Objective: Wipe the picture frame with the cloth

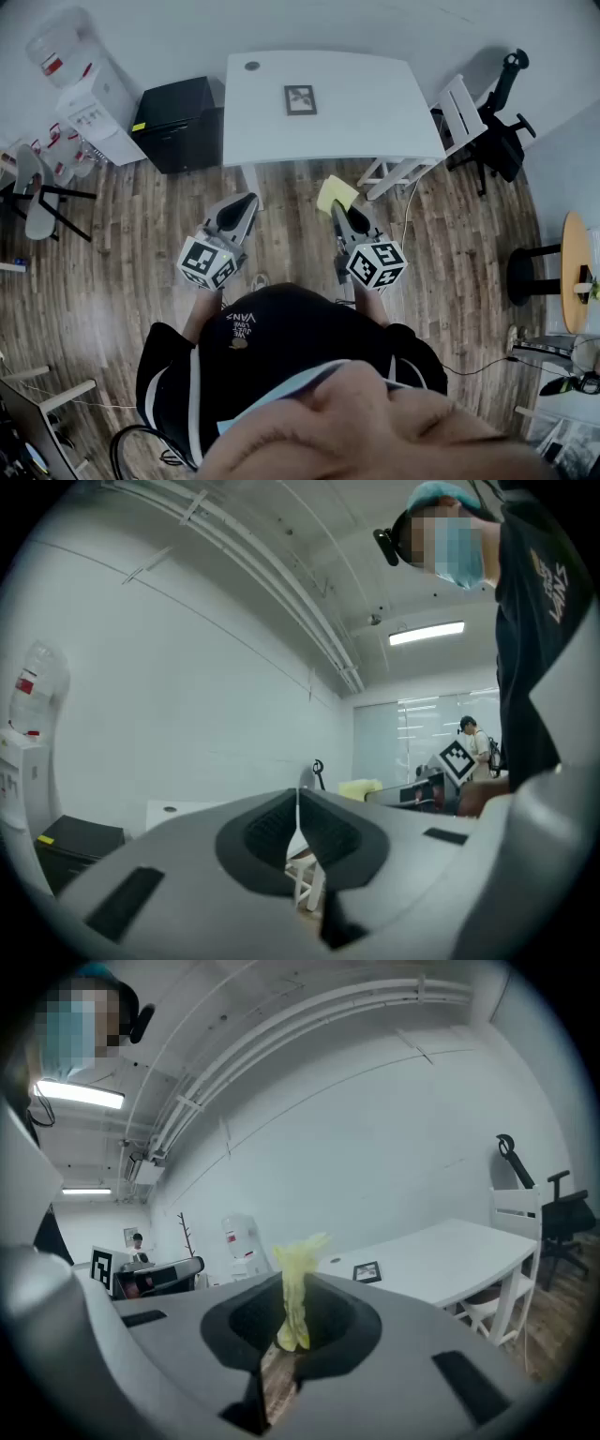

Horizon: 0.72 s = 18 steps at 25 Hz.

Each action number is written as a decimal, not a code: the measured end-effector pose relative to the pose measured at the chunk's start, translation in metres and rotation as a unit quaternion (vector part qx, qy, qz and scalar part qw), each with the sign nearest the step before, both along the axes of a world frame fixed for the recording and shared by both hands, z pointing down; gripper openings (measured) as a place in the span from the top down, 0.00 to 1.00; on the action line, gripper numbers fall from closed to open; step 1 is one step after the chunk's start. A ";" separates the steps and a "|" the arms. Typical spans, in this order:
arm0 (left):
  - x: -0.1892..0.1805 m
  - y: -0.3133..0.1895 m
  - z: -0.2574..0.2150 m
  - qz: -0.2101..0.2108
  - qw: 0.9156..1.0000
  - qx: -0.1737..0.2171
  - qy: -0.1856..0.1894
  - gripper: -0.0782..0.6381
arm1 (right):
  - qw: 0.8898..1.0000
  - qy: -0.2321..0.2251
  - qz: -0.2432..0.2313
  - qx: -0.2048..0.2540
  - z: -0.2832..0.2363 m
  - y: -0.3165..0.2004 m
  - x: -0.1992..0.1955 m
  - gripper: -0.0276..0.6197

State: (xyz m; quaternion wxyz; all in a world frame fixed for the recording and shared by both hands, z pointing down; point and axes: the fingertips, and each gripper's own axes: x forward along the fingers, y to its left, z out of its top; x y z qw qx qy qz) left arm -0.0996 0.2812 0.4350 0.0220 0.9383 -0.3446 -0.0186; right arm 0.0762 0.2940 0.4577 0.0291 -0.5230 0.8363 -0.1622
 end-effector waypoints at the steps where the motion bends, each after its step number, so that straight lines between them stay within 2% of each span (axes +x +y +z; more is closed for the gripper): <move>1: -0.002 0.000 0.000 0.002 1.000 -0.001 0.001 0.87 | 1.000 0.001 0.001 -0.001 0.000 0.000 -0.002 0.90; 18: -0.044 -0.029 0.008 0.030 0.999 -0.020 0.022 0.87 | 0.999 -0.015 0.029 0.004 -0.001 -0.025 -0.040 0.90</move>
